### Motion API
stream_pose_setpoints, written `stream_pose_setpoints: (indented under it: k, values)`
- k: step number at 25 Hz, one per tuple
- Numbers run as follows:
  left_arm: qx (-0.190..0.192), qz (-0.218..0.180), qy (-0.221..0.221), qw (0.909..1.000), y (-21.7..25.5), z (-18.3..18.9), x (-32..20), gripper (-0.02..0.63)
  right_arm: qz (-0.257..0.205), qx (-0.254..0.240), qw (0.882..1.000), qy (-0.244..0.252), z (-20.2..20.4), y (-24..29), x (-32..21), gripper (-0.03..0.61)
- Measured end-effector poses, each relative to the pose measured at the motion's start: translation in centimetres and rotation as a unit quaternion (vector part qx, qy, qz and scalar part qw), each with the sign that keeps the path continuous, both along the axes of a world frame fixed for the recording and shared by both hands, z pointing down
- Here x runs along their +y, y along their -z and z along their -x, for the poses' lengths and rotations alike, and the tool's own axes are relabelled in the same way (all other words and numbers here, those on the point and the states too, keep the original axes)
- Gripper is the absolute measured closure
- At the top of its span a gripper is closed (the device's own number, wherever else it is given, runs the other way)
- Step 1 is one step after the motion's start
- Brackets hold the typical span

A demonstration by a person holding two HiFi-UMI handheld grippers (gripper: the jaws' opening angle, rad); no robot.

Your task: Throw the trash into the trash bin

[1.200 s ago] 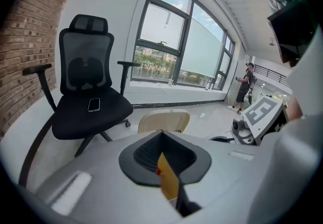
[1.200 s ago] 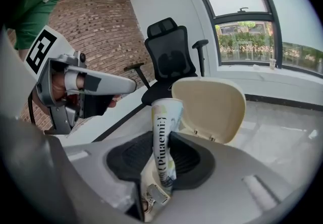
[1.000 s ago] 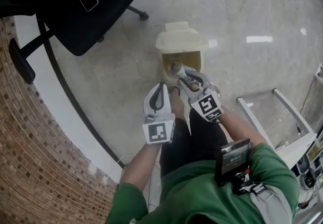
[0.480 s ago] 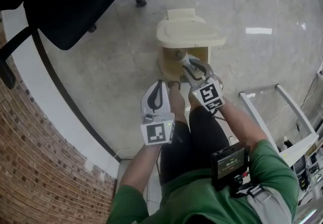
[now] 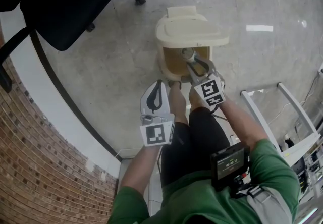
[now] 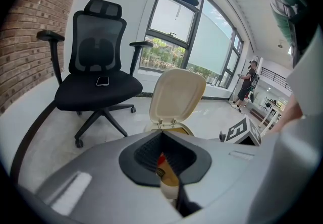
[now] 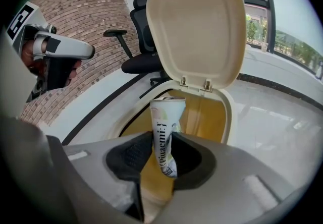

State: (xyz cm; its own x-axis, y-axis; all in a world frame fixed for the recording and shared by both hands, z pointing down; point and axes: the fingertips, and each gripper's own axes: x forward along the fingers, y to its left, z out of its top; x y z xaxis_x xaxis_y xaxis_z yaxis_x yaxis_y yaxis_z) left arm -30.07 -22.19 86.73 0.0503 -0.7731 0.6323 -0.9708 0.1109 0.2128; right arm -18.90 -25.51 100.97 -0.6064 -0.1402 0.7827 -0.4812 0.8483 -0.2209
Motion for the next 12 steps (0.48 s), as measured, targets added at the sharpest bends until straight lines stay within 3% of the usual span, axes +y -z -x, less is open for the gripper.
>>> stream_pose_setpoints:
  k: [12]
  values:
    - [-0.004,-0.007,-0.002,1.0,0.4,-0.42,-0.68,0.607,0.004,-0.004,1.0,-0.005,-0.42,0.71,-0.52,0.457]
